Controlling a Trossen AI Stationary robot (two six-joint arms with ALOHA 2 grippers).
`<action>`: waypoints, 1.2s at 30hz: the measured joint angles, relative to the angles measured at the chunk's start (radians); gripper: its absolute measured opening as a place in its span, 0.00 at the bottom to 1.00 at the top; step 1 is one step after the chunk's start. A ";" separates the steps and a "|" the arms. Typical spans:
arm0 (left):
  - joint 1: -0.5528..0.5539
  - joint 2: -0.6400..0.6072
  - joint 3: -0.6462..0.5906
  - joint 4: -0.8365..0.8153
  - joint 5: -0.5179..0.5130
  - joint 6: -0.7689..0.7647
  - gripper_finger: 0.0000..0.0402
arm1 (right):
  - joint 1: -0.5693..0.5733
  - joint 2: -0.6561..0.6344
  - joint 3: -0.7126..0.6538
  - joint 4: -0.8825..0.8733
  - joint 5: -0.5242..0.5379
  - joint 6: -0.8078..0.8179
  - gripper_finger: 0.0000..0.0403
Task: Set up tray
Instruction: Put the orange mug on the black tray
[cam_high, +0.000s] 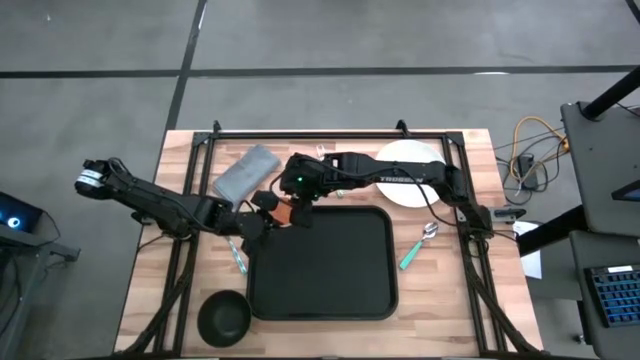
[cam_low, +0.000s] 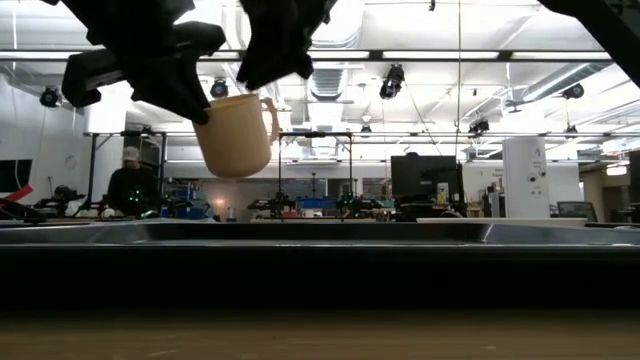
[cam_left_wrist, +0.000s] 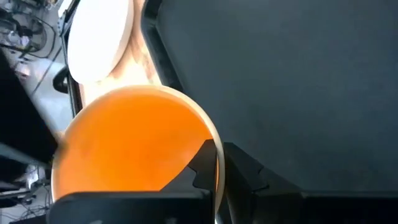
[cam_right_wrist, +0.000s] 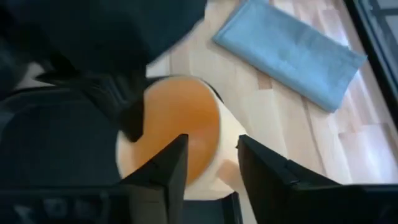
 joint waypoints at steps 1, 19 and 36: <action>0.000 0.000 0.000 -0.004 0.002 -0.003 0.00 | 0.001 -0.005 0.000 0.006 0.000 -0.001 0.36; 0.076 0.002 0.017 -0.167 0.218 -0.444 0.00 | 0.092 -0.061 -0.125 -0.036 0.188 0.079 0.40; 0.126 0.003 -0.114 -0.026 0.321 -0.556 0.00 | 0.129 -0.193 -0.404 0.151 0.270 0.121 0.37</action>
